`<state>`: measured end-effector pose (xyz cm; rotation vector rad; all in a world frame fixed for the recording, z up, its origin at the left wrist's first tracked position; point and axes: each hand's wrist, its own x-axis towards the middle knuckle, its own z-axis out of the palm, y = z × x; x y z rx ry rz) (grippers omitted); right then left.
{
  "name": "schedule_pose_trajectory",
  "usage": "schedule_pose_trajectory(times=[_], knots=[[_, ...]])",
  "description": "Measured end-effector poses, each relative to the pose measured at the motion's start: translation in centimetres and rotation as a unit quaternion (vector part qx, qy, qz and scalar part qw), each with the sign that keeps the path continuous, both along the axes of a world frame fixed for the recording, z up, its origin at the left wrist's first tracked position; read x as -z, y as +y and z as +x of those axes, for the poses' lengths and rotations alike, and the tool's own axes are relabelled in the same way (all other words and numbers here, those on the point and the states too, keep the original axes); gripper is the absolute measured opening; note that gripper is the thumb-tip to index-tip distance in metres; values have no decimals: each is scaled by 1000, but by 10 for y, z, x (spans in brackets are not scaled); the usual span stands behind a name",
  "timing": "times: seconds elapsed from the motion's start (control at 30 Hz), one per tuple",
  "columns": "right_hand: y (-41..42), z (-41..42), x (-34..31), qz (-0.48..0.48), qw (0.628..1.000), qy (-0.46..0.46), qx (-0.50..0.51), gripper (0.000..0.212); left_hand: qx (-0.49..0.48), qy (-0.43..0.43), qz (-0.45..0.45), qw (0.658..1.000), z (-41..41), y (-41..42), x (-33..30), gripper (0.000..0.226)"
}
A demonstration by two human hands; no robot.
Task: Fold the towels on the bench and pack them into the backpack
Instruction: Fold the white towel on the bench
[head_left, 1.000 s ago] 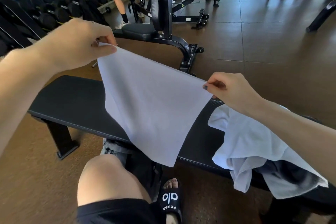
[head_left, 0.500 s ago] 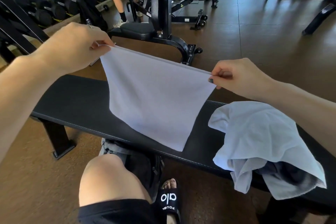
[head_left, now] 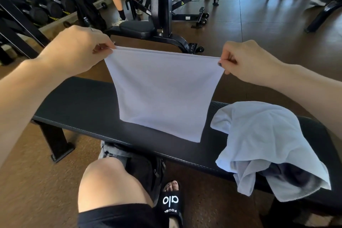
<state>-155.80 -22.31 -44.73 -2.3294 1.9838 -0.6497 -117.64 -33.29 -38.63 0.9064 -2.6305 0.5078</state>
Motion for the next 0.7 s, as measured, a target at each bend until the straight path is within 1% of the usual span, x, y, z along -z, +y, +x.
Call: schedule_pose_trajectory(times=[0.2,0.27,0.33,0.37,0.43,0.53,0.6,0.7], knots=[[-14,-8,-9,-17,999,22,16,14,-10,15,-7,1000,-9,-8,7,17],[-20,-10,-10,-15,1000,7,16,9,-18,19,-1,1000,-12,-15,10,16],[-27,-12,-10,-7,1000,-10,26,16,-45,28,9,999,-15,-24,15,16],[-31,-12,-10,2,999,-22,37,16,-64,31,13,997,-18,-28,17,19],[-39,-12,-11,29,996,-57,64,13,-89,30,9,996,-24,-38,22,24],[-57,-11,-14,51,987,-115,97,14,-112,9,2,994,-40,-54,30,22],[-72,-10,-20,33,986,-119,112,16,-151,7,5,988,-51,-64,29,19],[-90,-15,-39,-52,983,-109,138,17,-175,50,-24,983,-63,-83,14,19]])
